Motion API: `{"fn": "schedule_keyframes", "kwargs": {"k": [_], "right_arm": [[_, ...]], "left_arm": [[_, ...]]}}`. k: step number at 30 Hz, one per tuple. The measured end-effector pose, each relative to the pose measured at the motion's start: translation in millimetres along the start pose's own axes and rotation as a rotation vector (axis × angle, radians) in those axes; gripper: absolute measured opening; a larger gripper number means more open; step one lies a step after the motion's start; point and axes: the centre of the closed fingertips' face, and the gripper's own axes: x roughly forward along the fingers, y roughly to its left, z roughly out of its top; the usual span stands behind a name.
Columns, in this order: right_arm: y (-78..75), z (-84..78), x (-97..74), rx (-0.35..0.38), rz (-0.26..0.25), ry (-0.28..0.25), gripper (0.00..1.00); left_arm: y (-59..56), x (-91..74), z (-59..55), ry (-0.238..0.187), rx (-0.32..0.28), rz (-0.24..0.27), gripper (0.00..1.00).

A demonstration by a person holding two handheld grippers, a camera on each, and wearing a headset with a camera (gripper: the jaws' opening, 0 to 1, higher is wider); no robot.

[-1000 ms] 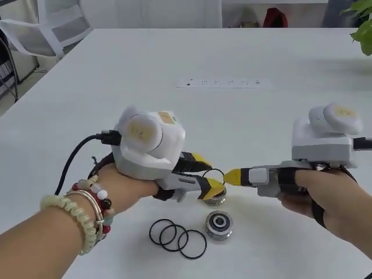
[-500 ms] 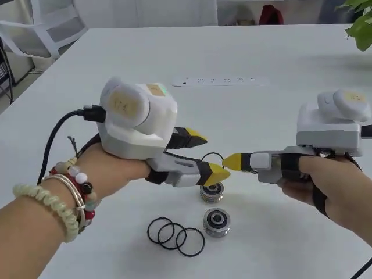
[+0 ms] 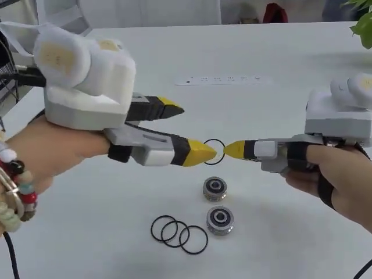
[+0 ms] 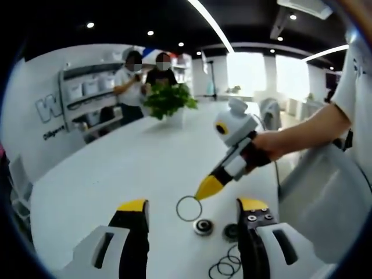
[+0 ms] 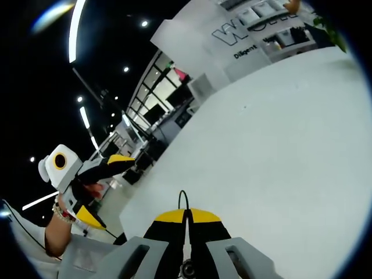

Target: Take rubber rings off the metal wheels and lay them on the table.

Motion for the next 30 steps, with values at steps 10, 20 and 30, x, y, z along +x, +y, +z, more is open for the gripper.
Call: {"fn": "schedule_keyframes", "kwargs": {"k": [10,20,30], "right_arm": [[22.3,2.7,4.4,-0.028,0.053,-0.005,0.0],[44.3,-4.7,14.3,-0.05,0.108,0.024,0.0],[72.2,-32.0,34.6,-0.072,0.175,0.108,0.0]], "left_arm": [[-8.3,-58.3,-10.0,0.03,0.035,0.059,0.67],[9.6,-108.4,-45.4,0.025,-0.01,0.117,0.77],[5.8,-141.7,-97.0,0.111,-0.079,0.206,0.82]]}}
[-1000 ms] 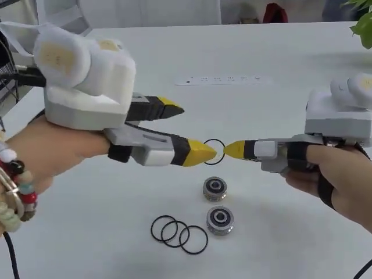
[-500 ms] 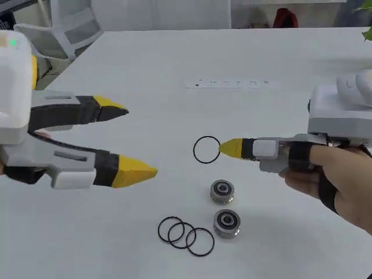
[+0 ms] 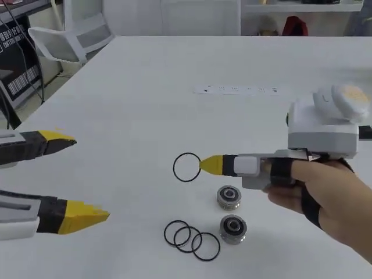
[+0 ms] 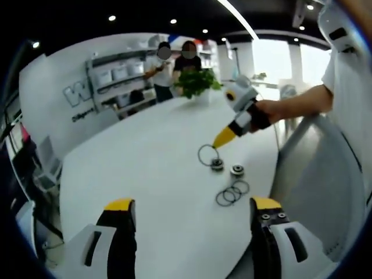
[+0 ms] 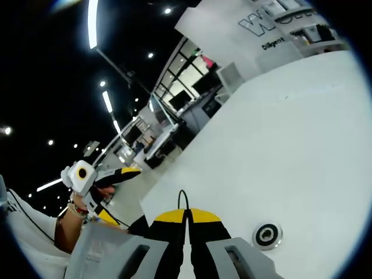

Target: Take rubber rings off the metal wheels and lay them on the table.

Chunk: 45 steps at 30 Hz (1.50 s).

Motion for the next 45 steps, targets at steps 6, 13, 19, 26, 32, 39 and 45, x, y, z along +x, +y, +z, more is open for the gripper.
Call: {"fn": "schedule_keyframes", "kwargs": {"k": [6,13,19,26,32,39,45], "right_arm": [[6.5,-20.4,11.0,-0.023,0.015,0.074,0.0],[10.5,-39.8,17.9,-0.04,0.027,0.149,0.0],[9.1,-63.7,18.6,-0.053,0.022,0.262,0.0],[-10.2,-99.7,11.7,-0.093,-0.04,0.456,0.0],[-15.7,-108.8,10.2,-0.128,-0.062,0.515,0.0],[-26.7,-109.2,4.0,-0.135,-0.11,0.537,0.0],[-33.2,-108.8,2.6,-0.156,-0.138,0.537,0.0]], "left_arm": [[-5.4,-9.8,-23.3,0.022,-0.054,0.018,0.83],[-6.2,-19.5,-37.8,0.023,-0.114,0.046,0.83],[-1.9,-25.0,-40.8,0.029,-0.128,0.074,0.83],[2.7,-26.9,-37.6,0.014,-0.136,0.099,0.82],[-1.1,-20.7,-37.5,0.016,-0.138,0.086,0.82],[-12.3,-7.2,-33.4,0.015,-0.133,0.044,0.82],[-19.9,-1.2,-29.9,0.017,-0.125,0.023,0.83]]}}
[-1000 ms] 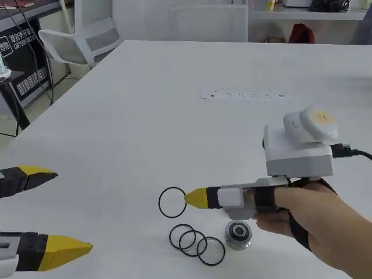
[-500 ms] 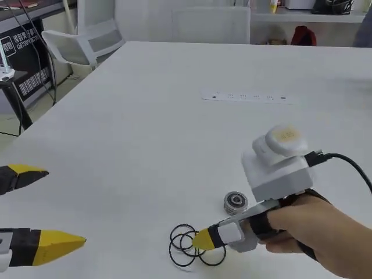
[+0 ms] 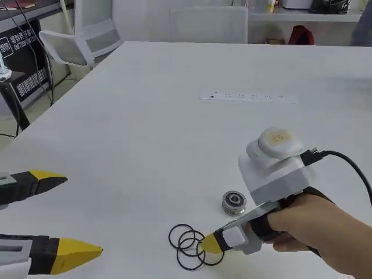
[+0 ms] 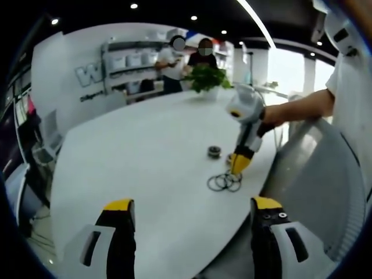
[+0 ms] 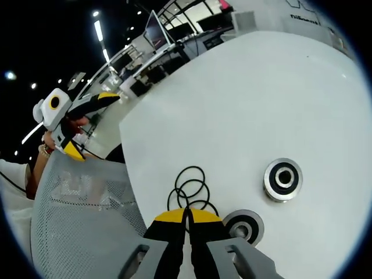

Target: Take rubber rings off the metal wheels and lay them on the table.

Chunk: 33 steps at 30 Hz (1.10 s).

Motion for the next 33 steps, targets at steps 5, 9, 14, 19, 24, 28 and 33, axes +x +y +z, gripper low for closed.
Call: {"fn": "schedule_keyframes", "kwargs": {"k": [5,9,14,19,24,28,33], "right_arm": [[-0.5,-2.4,2.6,-0.012,-0.009,0.01,0.0],[-1.9,-5.9,5.1,-0.042,-0.027,0.031,0.01],[1.4,-5.4,5.6,-0.055,-0.016,0.031,0.04],[-0.1,-3.5,2.8,-0.06,-0.025,0.024,0.06],[0.6,1.3,-1.8,-0.062,-0.031,0.004,0.08],[1.3,4.5,-4.8,-0.072,-0.037,-0.008,0.1],[3.1,8.6,-10.0,-0.08,-0.037,-0.03,0.16]], "left_arm": [[-1.4,0.4,0.5,-0.001,-0.001,-0.003,0.82],[-1.5,1.4,1.4,-0.006,-0.002,-0.003,0.83],[-2.2,3.3,2.5,-0.008,-0.001,-0.006,0.83],[-3.7,5.3,3.9,-0.012,-0.001,-0.012,0.83],[-6.3,7.6,5.7,-0.016,0.002,-0.021,0.84],[-8.4,9.9,6.0,-0.015,0.002,-0.03,0.84],[-10.1,12.2,6.7,-0.015,0.004,-0.039,0.84]]}}
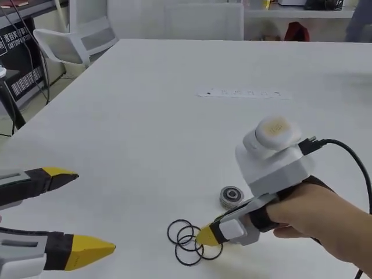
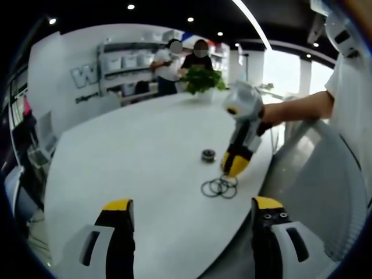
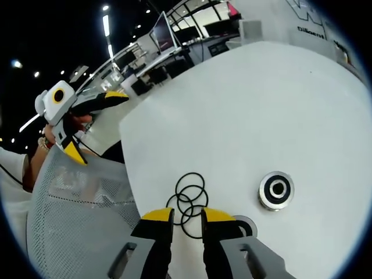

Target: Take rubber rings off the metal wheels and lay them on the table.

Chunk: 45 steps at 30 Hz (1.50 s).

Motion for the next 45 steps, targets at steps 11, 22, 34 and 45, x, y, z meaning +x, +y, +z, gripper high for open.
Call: {"fn": "schedule_keyframes", "kwargs": {"k": [11,22,34,45], "right_arm": [[15.3,18.9,-12.9,-0.11,0.014,-0.078,0.32],[27.6,32.4,-29.0,-0.179,0.008,-0.137,0.49],[38.6,31.4,-62.2,-0.217,-0.003,-0.19,0.65],[22.0,25.4,-101.7,-0.176,-0.059,-0.284,0.75]], "left_arm": [[-7.5,7.3,-1.0,-0.004,-0.005,-0.027,0.85],[-9.0,11.3,-3.0,-0.01,-0.013,-0.033,0.9],[-14.2,15.9,-6.7,-0.009,-0.024,-0.066,0.9],[-15.2,16.5,-9.5,0.001,-0.028,-0.082,0.91]]}}
